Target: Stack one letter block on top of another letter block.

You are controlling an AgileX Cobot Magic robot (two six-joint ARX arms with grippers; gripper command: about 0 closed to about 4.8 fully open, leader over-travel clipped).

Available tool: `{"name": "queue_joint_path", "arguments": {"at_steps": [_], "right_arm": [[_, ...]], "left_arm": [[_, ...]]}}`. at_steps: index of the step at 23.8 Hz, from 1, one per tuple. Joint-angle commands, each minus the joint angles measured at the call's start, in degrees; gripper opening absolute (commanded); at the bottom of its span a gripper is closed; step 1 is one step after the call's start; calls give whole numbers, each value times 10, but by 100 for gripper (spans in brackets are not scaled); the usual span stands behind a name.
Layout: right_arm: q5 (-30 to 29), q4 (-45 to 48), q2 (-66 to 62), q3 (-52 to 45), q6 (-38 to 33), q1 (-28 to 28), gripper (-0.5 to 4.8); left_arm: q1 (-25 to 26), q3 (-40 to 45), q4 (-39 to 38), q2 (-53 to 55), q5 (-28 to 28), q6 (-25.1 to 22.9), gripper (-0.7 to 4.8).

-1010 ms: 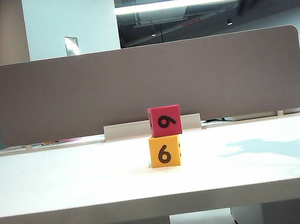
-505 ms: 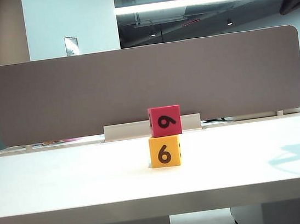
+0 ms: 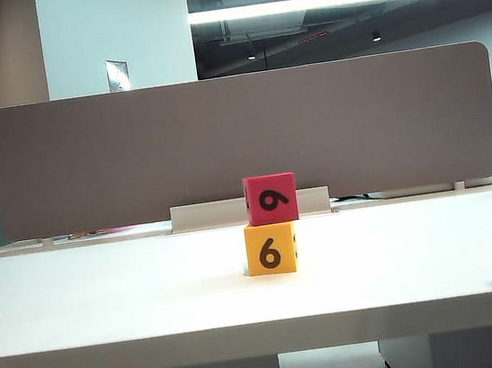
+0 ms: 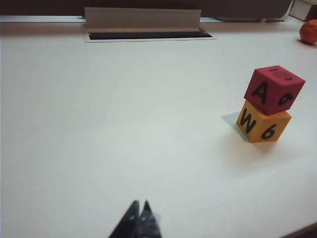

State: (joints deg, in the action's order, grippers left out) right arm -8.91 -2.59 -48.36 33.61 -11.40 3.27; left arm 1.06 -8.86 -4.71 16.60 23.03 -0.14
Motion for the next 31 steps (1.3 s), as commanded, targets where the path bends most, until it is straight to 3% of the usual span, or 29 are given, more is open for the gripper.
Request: {"name": "queue_joint_path", "arguments": {"at_steps": [1,18,31], "right_arm": [[0,31,26,-25,-6,0,-1],[2,76,144,-172,-21,0,-1],[14,45,146,-173,15,-1,-1]], "left_arm": [[0,-3,5,0,3,2,-6],[0,-3,5,0,2,2,-6],[0,-3,5,0,2,2,-6]]}}
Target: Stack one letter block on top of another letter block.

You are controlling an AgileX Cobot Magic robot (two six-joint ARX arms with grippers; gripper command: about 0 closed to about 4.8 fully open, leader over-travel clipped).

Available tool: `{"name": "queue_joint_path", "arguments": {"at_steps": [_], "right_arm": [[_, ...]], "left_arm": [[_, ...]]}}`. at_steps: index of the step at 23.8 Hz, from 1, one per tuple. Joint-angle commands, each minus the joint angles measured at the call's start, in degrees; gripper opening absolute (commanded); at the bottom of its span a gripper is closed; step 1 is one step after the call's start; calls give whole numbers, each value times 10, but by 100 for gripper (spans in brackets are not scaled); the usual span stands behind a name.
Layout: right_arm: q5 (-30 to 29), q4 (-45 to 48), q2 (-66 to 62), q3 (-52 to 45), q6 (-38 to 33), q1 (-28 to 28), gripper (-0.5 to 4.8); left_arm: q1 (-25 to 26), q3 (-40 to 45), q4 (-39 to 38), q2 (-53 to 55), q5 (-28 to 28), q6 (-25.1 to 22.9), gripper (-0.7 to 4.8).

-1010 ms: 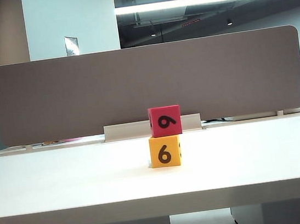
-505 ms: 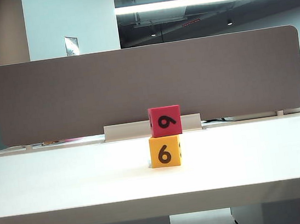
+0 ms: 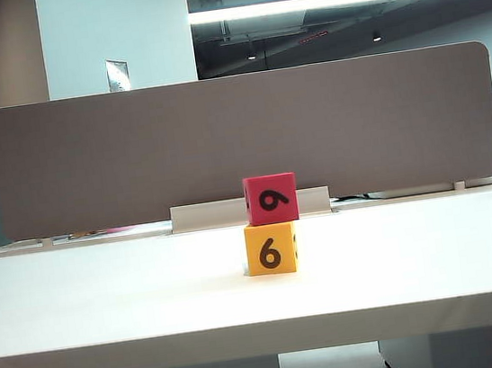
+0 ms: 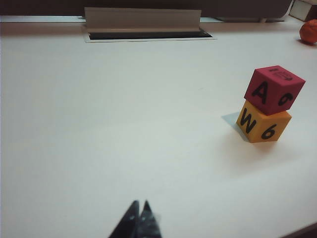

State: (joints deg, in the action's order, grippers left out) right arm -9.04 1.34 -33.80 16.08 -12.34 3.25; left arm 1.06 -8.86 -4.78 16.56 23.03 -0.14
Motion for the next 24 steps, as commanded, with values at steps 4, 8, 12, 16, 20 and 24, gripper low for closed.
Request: {"name": "queue_joint_path", "arguments": {"at_steps": [4,8,12,16,20,24], "right_arm": [[26,11,0,1,69,0,-1],[132,64,2,-18,81,41,-1],[125,190,1,-76,63,58,-1],[102,191,18,-92,65,52,-1],[104,169,42,-93,68,45,-1],[104,113,89,-93,67,27,-1]], "left_arm": [[0,-3,6,0,2,2,-6],[0,-3,6,0,3,2,-6],[0,-3,6,0,-9,2,-6],[0,-3,6,0,-13,2,-6],[0,-3,6,-1,-12,2,-6],[0,-3,6,0,-11,2,-6]]}}
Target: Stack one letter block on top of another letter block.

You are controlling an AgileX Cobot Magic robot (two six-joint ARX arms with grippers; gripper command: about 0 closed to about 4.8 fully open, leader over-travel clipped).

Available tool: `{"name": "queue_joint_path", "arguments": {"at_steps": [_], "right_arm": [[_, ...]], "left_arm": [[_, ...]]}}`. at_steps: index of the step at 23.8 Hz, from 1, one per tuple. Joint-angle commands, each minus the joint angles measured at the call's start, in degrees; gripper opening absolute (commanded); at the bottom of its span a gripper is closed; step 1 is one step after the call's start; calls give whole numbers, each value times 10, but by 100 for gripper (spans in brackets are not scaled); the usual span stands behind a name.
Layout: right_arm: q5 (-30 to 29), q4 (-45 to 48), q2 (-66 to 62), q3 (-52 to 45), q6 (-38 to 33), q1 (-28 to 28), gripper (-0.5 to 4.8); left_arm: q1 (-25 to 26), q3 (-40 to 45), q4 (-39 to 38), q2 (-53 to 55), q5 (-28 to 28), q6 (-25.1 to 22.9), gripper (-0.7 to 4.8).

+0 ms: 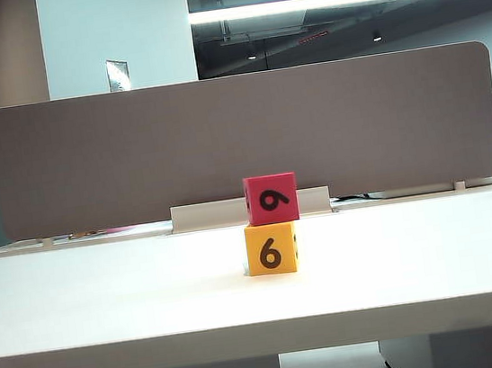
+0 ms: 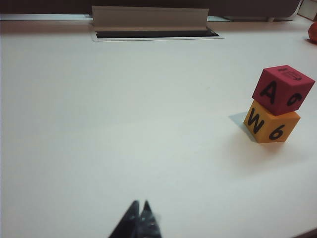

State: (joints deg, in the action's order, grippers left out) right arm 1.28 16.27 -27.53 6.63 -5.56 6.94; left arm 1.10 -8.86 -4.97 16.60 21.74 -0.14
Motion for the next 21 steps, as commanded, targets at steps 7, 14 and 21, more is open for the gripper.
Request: {"name": "queue_joint_path", "arguments": {"at_steps": [7,14,21], "right_arm": [[-2,-78,124,-25,-5,-49,-1],[-1,-167,255,-63,-4,-59,-1],[0,-212,275,-66,-3,-59,-1]], "left_arm": [[0,-3,8,-1,1,2,-6],[0,-3,8,-1,1,2,-6],[0,-3,8,-1,1,2,-6]]}}
